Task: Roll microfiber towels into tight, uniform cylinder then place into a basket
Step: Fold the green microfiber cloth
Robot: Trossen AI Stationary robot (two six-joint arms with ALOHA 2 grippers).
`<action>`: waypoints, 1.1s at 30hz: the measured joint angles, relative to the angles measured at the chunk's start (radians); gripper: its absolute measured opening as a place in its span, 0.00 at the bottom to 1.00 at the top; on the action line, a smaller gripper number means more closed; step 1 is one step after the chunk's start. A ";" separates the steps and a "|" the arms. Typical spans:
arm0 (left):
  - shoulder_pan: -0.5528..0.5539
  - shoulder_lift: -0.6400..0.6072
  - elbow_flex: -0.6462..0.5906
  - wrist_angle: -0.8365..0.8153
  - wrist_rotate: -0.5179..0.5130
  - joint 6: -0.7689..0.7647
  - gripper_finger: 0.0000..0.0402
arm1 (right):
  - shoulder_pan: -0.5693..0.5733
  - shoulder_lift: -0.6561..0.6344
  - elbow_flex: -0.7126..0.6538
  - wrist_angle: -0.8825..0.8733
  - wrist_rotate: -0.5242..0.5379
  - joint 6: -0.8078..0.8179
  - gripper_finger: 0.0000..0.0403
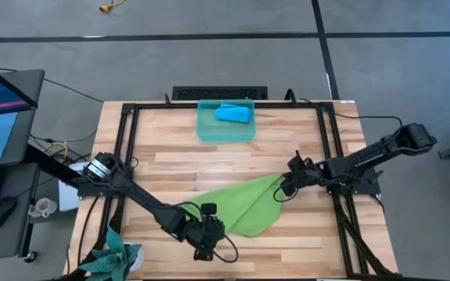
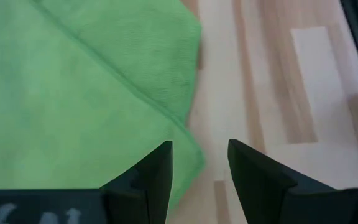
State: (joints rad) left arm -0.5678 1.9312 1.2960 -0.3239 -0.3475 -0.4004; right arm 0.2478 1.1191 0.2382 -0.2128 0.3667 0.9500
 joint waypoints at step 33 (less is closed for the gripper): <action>0.019 0.086 -0.172 0.331 0.010 0.108 0.37 | 0.014 0.000 0.000 -0.002 0.000 0.020 0.04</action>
State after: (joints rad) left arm -0.5484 2.0173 1.1244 0.0073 -0.3374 -0.2924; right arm 0.2615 1.1191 0.2379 -0.2149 0.3672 0.9703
